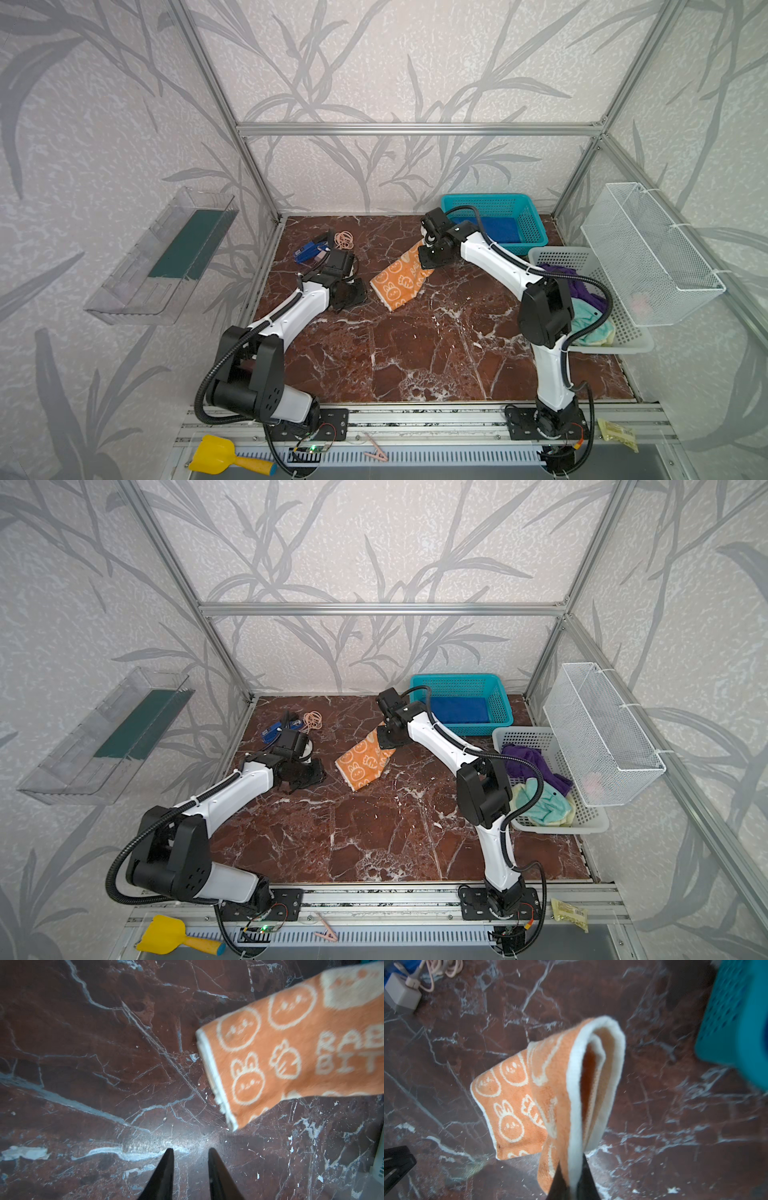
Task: Fold and stack the towels
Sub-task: 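Carry the folded towel to the teal basket with the right gripper while the left releases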
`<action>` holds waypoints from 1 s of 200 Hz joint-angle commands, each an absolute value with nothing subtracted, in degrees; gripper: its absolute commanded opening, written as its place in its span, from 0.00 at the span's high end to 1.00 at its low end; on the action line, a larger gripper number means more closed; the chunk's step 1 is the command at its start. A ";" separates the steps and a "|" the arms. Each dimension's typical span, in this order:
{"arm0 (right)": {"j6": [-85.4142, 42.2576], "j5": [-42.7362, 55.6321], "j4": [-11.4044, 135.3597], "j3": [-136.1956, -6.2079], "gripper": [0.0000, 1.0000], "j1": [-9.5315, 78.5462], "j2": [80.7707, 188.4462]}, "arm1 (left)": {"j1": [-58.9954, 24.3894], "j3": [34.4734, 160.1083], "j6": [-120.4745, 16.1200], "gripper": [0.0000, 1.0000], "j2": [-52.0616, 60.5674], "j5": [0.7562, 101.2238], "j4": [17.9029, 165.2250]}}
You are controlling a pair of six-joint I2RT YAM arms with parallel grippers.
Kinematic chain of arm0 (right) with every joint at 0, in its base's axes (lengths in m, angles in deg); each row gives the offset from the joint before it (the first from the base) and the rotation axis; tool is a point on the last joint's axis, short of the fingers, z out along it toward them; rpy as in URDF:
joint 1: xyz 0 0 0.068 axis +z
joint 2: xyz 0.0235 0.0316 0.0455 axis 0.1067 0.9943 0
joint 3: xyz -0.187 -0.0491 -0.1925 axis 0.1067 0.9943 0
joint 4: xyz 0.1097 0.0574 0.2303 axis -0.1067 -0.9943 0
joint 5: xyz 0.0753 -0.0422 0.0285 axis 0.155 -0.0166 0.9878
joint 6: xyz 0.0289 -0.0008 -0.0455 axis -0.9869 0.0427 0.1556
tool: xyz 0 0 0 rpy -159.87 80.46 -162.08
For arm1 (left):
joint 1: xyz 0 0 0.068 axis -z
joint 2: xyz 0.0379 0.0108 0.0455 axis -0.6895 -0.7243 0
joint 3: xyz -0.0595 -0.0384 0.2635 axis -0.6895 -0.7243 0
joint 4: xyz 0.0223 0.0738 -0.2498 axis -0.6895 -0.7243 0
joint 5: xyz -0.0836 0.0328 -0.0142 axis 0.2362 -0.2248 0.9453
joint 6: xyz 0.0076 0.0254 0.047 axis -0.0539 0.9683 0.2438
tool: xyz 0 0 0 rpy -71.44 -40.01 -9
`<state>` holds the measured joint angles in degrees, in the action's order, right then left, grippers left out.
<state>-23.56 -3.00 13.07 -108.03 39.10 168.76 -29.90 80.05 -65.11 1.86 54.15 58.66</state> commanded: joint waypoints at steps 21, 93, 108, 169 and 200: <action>-13.52 -6.91 3.11 -127.71 1.00 34.96 176.28 | -30.58 83.30 -64.64 0.69 -3.00 52.90 58.15; -8.15 -8.53 -7.01 -160.14 1.00 25.15 189.02 | -30.50 86.94 -65.63 0.70 -10.53 53.57 58.26; -8.12 -8.57 -3.52 -153.02 1.00 22.47 185.63 | -30.50 87.69 -65.62 0.70 -11.58 53.62 58.10; -5.38 -10.95 0.80 -146.37 1.00 14.50 185.44 | -30.24 89.71 -66.18 0.71 -14.84 53.40 57.05; -3.79 -13.14 0.67 -150.01 1.00 12.70 189.93 | -29.88 89.98 -66.77 0.71 -15.87 53.12 56.52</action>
